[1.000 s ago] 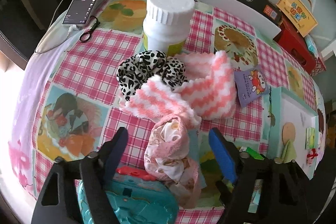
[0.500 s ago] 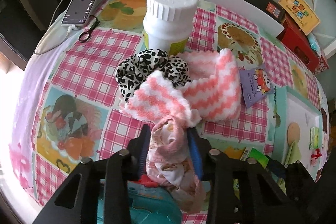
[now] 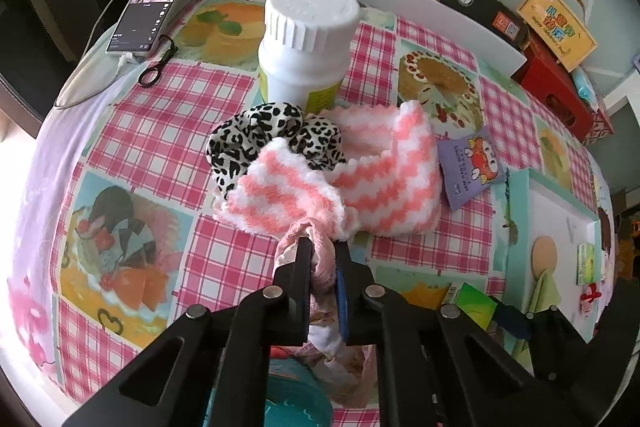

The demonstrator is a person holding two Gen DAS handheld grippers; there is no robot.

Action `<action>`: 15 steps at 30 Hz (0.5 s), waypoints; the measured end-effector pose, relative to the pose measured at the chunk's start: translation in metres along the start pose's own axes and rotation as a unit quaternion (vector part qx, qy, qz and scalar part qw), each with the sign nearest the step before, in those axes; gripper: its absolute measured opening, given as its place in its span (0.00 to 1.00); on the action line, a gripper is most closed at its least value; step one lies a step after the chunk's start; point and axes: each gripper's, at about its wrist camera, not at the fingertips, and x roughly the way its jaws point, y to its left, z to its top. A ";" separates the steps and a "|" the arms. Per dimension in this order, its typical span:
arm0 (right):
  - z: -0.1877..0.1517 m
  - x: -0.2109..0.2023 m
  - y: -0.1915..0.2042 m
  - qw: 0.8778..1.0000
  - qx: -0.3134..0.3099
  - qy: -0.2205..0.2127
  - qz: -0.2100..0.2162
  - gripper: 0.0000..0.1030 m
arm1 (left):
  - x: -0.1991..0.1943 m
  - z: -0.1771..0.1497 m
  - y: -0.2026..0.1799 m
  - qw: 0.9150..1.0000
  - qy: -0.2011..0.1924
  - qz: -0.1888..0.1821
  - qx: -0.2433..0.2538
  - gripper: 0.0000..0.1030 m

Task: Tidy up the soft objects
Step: 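Lift the pink cloth and tissue pack and carry them over the white tray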

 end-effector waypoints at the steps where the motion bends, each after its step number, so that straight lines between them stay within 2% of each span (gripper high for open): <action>1: 0.000 0.001 0.000 1.000 0.001 -0.001 0.000 0.78 | -0.001 0.000 0.000 1.000 -0.002 -0.002 0.000 0.09; 15: 0.001 -0.008 -0.003 1.000 0.013 -0.014 0.011 0.78 | -0.016 -0.002 0.000 0.999 -0.023 -0.033 -0.002 0.09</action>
